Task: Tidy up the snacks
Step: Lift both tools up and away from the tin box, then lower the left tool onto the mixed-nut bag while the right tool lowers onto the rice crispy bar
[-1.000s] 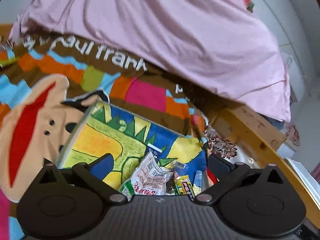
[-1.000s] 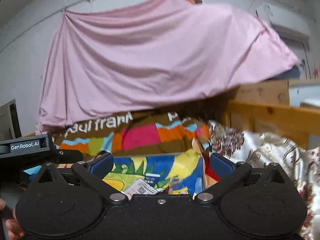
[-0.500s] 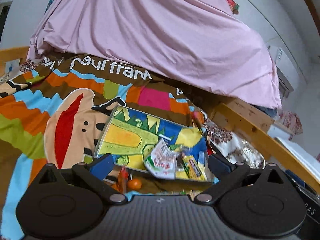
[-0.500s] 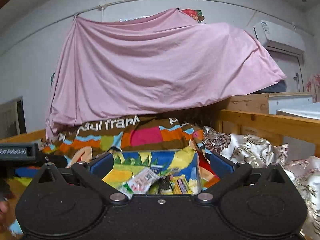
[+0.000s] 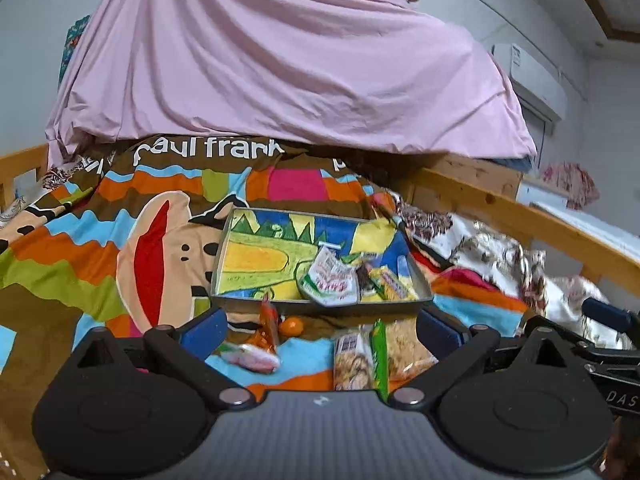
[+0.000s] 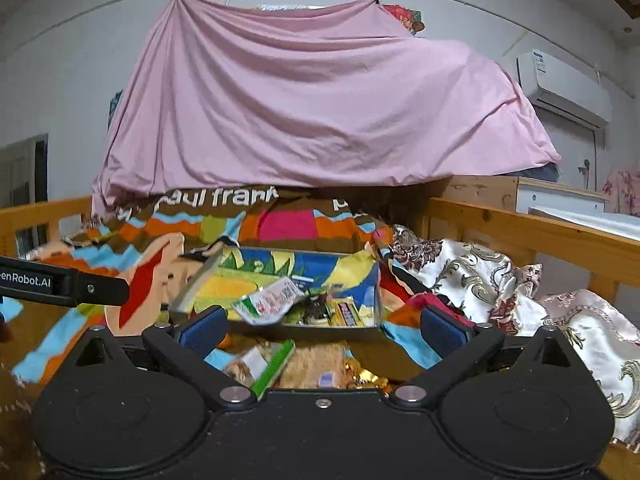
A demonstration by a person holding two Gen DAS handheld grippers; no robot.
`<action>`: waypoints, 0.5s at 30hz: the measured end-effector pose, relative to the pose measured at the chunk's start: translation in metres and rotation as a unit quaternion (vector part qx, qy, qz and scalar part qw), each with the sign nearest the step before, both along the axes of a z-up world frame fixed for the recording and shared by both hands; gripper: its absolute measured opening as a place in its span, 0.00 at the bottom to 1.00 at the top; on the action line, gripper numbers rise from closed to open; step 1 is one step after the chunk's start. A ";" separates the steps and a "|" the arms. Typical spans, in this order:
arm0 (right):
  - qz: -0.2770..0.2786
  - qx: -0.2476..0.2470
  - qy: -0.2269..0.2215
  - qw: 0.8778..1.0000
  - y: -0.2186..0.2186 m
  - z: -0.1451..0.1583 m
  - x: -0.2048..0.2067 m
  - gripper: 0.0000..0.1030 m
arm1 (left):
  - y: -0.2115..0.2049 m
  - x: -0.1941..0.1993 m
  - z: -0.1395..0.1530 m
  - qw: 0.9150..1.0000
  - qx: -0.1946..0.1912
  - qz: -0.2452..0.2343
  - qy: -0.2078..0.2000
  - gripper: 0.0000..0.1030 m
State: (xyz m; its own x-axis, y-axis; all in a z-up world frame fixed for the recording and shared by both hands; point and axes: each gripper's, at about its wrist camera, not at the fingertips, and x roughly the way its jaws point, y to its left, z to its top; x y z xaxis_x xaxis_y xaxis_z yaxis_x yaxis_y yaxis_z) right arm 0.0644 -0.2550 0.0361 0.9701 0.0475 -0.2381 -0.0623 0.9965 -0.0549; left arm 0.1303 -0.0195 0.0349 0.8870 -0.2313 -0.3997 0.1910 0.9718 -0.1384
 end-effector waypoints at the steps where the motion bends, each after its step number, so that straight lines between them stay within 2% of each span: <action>1: 0.000 -0.007 0.003 1.000 0.002 -0.002 0.000 0.99 | 0.000 -0.002 -0.003 1.000 0.005 -0.001 0.002 1.00; 15: 0.004 -0.032 0.099 0.995 0.013 -0.027 0.031 0.99 | 0.002 -0.005 -0.043 0.996 0.071 0.007 0.049 1.00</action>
State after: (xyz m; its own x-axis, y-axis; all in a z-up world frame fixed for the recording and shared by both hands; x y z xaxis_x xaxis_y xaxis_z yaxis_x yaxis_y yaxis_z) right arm 0.0949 -0.2417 0.0096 0.9032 0.0333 -0.4280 -0.0862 0.9908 -0.1046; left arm 0.1253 -0.0178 -0.0080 0.8448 -0.1545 -0.5123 0.1699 0.9853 -0.0170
